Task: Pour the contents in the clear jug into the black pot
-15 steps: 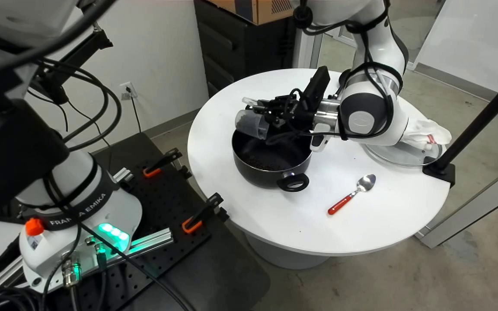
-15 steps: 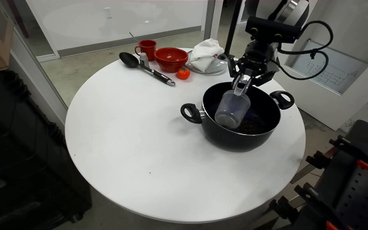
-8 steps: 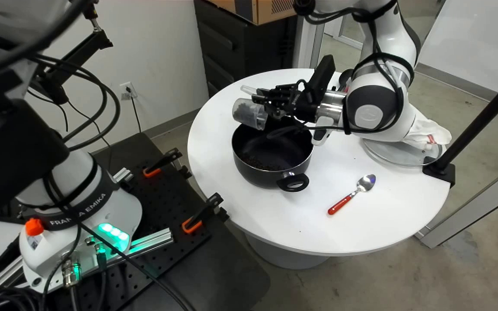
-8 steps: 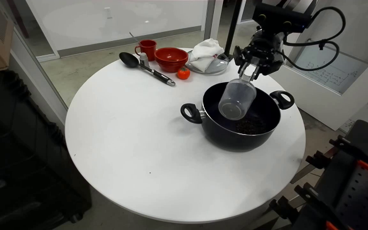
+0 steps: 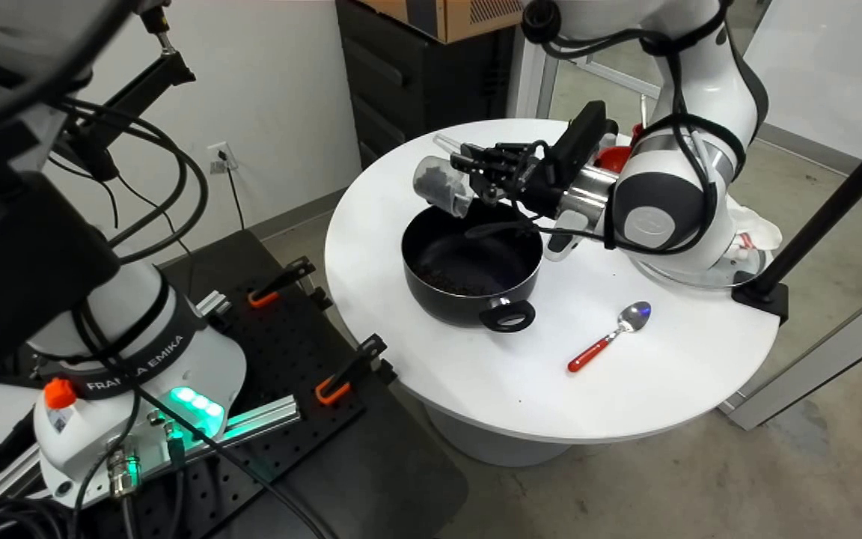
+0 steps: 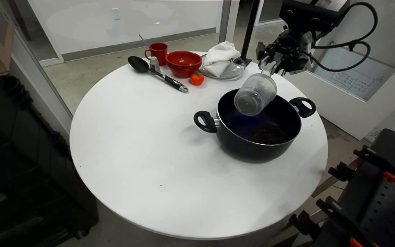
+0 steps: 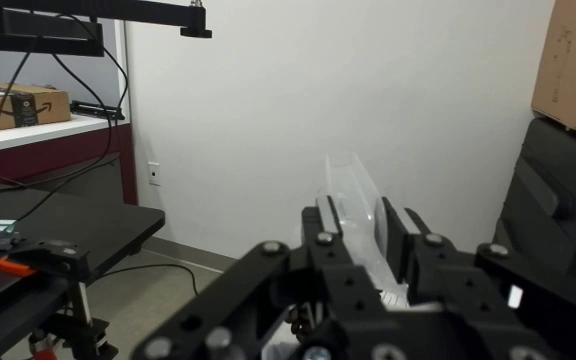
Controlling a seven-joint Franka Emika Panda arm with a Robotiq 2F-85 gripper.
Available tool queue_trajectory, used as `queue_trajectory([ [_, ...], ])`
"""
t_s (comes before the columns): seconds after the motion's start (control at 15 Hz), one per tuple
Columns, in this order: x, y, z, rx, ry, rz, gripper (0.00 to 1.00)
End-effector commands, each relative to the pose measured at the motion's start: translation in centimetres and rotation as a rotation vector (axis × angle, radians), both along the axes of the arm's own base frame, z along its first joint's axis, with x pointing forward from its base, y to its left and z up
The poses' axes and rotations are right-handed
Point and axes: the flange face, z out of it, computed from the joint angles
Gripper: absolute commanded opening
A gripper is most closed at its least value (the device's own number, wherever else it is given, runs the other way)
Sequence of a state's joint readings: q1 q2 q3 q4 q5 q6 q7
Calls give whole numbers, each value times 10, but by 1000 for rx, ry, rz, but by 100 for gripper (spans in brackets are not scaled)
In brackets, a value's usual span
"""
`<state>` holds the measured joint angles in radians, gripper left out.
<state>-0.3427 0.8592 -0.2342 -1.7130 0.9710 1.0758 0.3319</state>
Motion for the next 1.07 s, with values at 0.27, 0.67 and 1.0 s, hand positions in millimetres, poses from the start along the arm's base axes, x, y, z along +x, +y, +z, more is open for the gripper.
queue_trajectory([
  [0.27,-5,6,-44,84,126,-90,6],
  [0.67,-16,17,-55,119,138,-66,26],
  [1.0,-16,20,-52,149,178,-55,6],
])
